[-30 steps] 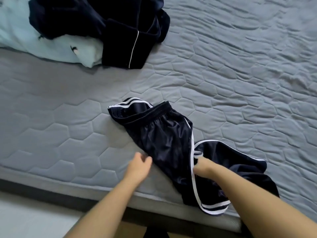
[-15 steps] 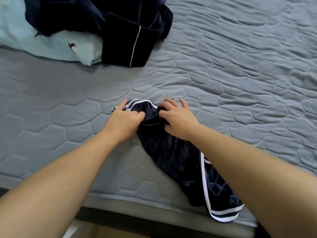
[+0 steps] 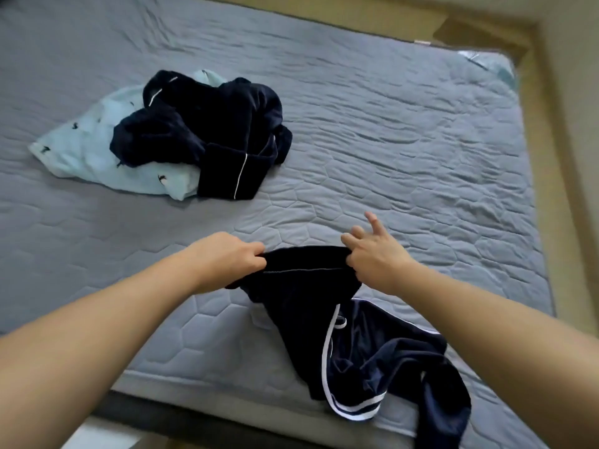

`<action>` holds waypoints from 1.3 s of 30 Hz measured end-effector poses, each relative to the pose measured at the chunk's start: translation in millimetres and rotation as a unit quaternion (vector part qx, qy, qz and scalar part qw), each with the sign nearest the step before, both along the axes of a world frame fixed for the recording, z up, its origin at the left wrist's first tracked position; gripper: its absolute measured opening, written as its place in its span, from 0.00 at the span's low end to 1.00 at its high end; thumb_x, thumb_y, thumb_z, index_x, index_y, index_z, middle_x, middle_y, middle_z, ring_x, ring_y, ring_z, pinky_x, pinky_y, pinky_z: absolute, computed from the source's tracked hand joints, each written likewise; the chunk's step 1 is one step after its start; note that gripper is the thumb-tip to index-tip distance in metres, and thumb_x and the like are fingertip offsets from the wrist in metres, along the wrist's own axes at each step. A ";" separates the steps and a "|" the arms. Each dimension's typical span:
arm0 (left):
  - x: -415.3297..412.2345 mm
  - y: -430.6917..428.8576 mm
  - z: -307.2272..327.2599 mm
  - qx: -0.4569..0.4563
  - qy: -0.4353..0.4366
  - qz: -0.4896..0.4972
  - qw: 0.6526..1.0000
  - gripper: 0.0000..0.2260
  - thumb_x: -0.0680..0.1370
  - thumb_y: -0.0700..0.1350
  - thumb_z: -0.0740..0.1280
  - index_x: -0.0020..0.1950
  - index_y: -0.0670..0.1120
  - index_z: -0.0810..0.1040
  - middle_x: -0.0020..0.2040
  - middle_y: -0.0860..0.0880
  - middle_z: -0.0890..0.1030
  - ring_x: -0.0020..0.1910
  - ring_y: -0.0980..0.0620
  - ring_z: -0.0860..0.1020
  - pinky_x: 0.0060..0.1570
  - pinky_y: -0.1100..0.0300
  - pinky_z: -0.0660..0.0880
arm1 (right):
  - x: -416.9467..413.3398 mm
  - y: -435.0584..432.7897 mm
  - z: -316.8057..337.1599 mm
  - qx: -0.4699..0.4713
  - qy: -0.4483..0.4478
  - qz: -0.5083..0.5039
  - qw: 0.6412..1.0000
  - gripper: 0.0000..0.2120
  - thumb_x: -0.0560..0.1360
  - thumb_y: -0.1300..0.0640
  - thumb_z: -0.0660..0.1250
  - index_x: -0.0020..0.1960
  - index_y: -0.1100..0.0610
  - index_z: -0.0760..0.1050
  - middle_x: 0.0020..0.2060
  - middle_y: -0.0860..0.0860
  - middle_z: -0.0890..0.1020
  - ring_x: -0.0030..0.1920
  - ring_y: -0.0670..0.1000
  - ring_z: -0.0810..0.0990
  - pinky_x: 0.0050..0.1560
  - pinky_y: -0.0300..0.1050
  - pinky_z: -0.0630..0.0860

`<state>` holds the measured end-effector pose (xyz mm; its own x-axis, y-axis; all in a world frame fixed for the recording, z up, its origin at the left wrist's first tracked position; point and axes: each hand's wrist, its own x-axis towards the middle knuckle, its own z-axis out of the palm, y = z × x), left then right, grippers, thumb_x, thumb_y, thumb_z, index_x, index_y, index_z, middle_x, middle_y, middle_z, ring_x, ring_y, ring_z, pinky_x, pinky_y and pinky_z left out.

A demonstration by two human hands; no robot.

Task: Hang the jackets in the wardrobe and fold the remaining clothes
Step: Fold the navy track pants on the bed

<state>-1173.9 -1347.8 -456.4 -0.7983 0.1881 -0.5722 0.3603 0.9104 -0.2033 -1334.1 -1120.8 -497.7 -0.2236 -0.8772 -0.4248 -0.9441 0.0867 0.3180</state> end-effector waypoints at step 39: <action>80.0 122.8 783.3 0.124 0.495 0.001 0.860 0.07 0.74 0.46 0.68 0.36 0.54 0.78 0.37 0.55 0.75 0.35 0.58 0.75 0.39 0.61 0.73 | 95.7 247.2 843.9 -0.431 0.068 -0.195 0.878 0.09 0.76 0.54 0.69 0.39 0.45 0.72 0.32 0.46 0.80 0.36 0.46 0.79 0.39 0.40 0.72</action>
<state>-1093.9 -1225.0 326.9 -0.8723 0.2038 0.4445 0.1202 0.9705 -0.2091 -1238.4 -873.6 346.1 -0.5755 -0.7054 0.4137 -0.7476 0.6589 0.0834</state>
